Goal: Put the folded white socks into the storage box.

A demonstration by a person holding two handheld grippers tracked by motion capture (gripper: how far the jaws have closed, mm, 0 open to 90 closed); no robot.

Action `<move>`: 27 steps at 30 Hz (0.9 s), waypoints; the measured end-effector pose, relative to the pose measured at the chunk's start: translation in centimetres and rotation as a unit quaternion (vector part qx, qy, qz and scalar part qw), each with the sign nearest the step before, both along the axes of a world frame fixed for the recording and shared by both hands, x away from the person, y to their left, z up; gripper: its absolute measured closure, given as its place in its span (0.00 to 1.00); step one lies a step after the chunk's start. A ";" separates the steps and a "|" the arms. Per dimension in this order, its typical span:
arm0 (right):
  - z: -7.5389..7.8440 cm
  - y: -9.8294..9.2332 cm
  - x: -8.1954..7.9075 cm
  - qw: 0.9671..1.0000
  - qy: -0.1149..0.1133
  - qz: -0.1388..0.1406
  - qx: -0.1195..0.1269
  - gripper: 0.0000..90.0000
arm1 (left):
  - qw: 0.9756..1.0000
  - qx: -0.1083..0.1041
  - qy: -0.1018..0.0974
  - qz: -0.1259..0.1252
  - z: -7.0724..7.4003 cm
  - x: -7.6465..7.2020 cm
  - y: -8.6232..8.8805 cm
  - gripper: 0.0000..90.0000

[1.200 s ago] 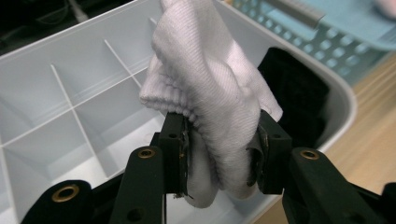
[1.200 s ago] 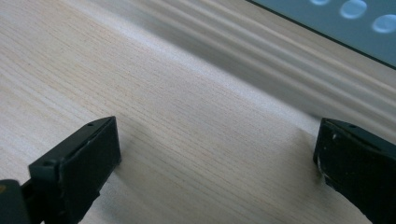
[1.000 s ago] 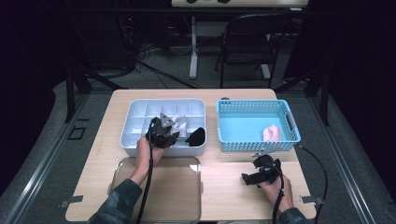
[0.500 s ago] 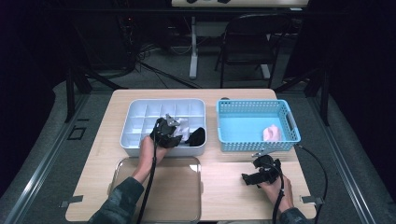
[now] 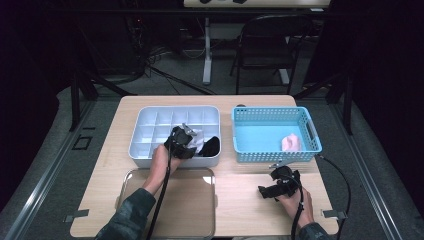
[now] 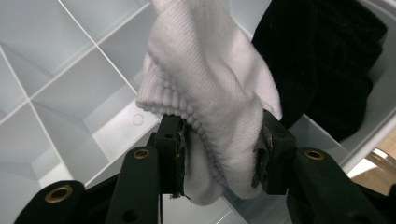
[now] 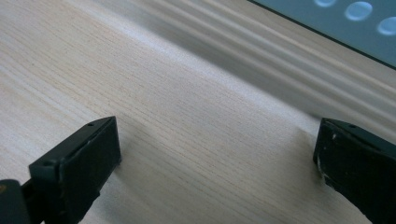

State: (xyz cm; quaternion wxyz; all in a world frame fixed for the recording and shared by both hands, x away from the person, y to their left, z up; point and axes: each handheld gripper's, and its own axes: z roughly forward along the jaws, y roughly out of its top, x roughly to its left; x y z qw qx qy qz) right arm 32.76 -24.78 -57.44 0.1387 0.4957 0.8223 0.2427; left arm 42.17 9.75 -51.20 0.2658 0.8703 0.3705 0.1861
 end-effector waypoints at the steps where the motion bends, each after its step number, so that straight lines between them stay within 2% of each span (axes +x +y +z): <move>1: 0.0 0.0 0.0 1.000 0.000 0.000 0.000 0.00 | 1.000 0.000 0.003 -0.003 0.0 0.1 0.1 0.66; 3: 0.0 0.0 0.0 1.000 0.000 0.001 0.000 0.00 | 1.000 -0.004 0.003 0.000 0.0 0.1 0.1 0.66; 9: 0.0 0.0 0.0 1.000 0.000 0.002 0.000 0.00 | 0.998 -0.042 0.046 0.002 0.5 0.8 1.4 0.52; 11: 0.0 0.0 0.0 1.000 0.001 0.004 0.000 0.00 | 0.998 -0.044 0.052 0.001 0.8 0.8 1.7 0.47; 15: 0.0 0.0 0.1 1.000 0.001 0.005 -0.001 0.00 | 0.997 -0.056 0.055 0.001 1.6 0.7 2.2 0.42; 17: 0.0 0.0 0.0 1.000 0.001 0.004 -0.001 0.00 | 0.996 -0.070 0.059 0.000 2.0 0.7 2.5 0.41; 23: 0.0 0.0 0.1 1.000 0.003 0.006 -0.002 0.00 | 0.994 -0.090 0.055 0.004 3.1 0.7 3.0 0.33; 25: 0.0 0.0 0.1 1.000 0.002 0.005 -0.002 0.00 | 0.993 -0.101 0.066 0.011 3.0 1.2 3.1 0.30; 27: 0.0 0.0 0.1 1.000 0.002 0.006 -0.002 0.00 | 0.990 -0.109 0.088 0.014 2.8 2.0 3.2 0.26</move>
